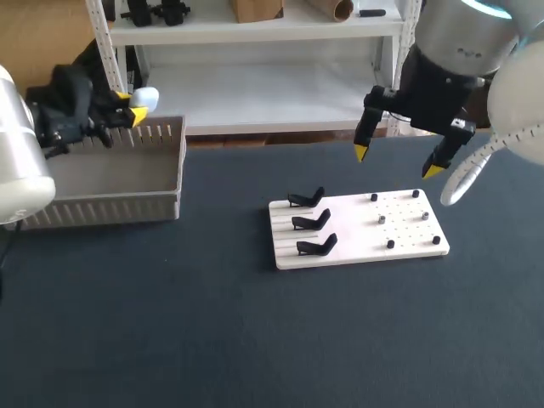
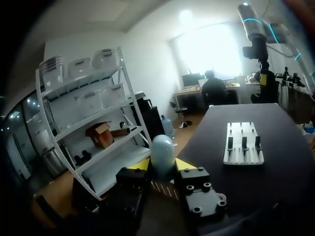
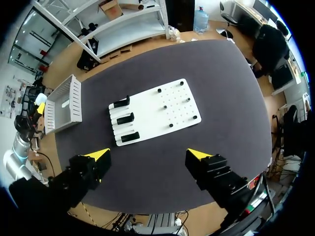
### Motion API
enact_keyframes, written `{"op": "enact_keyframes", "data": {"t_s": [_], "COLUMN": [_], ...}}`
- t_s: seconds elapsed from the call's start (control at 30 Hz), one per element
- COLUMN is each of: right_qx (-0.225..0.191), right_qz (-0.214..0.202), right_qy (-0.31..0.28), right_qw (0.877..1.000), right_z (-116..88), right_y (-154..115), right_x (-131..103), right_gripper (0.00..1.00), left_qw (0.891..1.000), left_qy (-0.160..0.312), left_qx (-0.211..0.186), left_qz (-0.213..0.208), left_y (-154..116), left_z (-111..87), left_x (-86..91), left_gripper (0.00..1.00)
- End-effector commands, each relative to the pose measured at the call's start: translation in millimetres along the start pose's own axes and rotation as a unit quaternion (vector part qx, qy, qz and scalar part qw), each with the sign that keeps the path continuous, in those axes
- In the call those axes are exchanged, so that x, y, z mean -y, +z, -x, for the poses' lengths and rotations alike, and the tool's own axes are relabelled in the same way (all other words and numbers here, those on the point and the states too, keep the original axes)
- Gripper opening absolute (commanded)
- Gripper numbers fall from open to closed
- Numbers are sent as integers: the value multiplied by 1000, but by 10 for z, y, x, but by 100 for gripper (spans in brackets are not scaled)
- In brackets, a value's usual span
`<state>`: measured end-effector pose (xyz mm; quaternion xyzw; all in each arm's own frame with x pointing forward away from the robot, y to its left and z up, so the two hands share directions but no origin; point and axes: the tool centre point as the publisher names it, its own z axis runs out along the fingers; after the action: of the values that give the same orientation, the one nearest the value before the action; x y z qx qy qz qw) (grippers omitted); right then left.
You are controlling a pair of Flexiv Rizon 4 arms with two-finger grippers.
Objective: Pick up each earbud case from the left stands, insert the matching earbuds, close the lid, and place the case in the box.
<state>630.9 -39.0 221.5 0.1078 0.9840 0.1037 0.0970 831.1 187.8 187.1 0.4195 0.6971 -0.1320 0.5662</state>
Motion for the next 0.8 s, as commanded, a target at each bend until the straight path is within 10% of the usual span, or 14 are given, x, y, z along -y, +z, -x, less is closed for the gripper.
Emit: {"op": "enact_keyframes", "data": {"t_s": [0.03, 0.5, 0.53, 0.57, 0.6, 0.8], "right_qx": [2, 2, 2, 2, 2, 2], "right_qz": [0, 0, 0, 0, 0, 0], "right_qy": [0, 0, 0, 0, 0, 0], "right_qw": [1000, 1000, 1000, 1000, 1000, 1000], "right_z": [-11, -11, -11, -11, -11, -11], "right_y": [1, 1, 1, 1, 1, 1], "right_x": [4, 4, 4, 4, 4, 4], "right_gripper": [100, 100, 100, 100, 100, 100], "left_qw": [995, 994, 994, 994, 994, 993], "left_qy": [-3, -23, -23, -25, -25, -20], "left_qx": [8, -15, -16, -17, -17, -19], "left_qz": [98, 108, 108, 108, 108, 112], "left_y": [98, 146, 144, 111, 102, -25], "left_z": [-144, -338, -338, -305, -299, -266], "left_x": [-123, -337, -336, -295, -289, -264], "left_gripper": [0, 0, 23, 86, 100, 100]}}
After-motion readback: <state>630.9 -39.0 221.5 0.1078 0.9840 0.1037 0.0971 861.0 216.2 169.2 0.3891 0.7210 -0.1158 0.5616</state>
